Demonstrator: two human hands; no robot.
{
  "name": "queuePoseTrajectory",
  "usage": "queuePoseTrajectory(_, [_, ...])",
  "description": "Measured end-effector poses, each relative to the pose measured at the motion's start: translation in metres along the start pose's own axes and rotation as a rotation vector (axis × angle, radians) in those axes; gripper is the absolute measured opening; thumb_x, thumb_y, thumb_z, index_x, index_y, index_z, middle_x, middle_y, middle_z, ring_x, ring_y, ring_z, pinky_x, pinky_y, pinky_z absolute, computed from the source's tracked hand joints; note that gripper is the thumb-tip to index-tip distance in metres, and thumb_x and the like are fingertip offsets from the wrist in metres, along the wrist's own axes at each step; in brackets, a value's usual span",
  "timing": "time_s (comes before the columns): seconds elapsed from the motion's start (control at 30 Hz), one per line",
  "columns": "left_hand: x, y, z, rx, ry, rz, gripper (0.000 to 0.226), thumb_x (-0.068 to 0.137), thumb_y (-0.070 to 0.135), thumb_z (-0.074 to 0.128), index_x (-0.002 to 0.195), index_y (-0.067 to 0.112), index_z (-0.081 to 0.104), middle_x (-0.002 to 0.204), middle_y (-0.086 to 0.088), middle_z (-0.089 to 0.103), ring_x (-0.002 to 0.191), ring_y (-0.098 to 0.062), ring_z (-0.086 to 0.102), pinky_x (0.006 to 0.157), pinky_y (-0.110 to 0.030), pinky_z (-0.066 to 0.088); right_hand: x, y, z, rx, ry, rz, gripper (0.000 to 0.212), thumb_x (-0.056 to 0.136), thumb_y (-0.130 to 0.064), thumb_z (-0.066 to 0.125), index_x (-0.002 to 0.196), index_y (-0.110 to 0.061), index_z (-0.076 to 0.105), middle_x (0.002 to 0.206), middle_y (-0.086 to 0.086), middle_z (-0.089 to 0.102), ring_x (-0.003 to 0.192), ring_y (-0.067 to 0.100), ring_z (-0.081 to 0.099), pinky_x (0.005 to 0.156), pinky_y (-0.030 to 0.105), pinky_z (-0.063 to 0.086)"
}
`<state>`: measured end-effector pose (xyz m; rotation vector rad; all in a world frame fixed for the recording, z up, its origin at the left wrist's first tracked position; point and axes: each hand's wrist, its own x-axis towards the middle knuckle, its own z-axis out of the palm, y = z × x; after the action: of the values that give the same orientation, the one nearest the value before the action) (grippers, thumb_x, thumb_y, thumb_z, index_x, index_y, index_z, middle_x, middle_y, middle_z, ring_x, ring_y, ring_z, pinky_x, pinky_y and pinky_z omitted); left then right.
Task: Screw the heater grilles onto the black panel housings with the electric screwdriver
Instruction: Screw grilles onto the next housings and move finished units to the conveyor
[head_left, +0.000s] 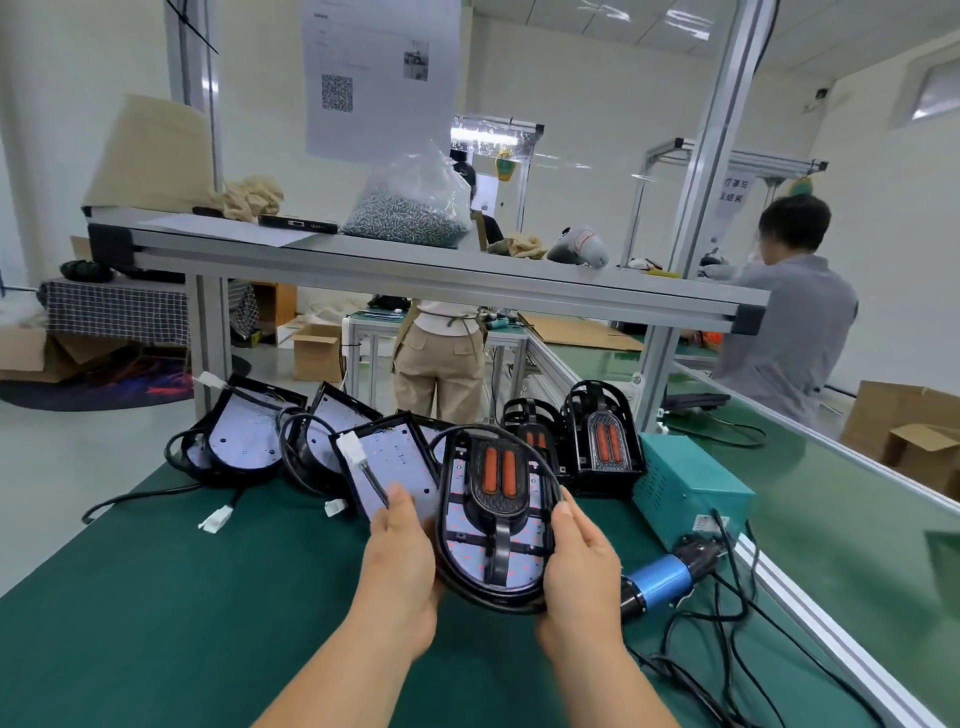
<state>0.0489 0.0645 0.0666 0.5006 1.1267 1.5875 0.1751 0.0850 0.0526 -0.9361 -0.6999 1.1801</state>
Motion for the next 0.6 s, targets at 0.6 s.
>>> queuePoseTrajectory(0.6, [-0.047,-0.049,0.124,0.528,-0.245,0.251,0.013,0.106,0.03,0.029,0.114,0.023,0.037,0.094,-0.005,0.056,0.076,-0.014,0.048,0.068,-0.034,0.037,-0.004,-0.075,-0.115,0.046,0.309,-0.252,0.026,0.103,-0.014,0.049,0.114,-0.013,0.072,0.106,0.006,0.076,0.105,0.027,0.071,0.096,0.047,0.053])
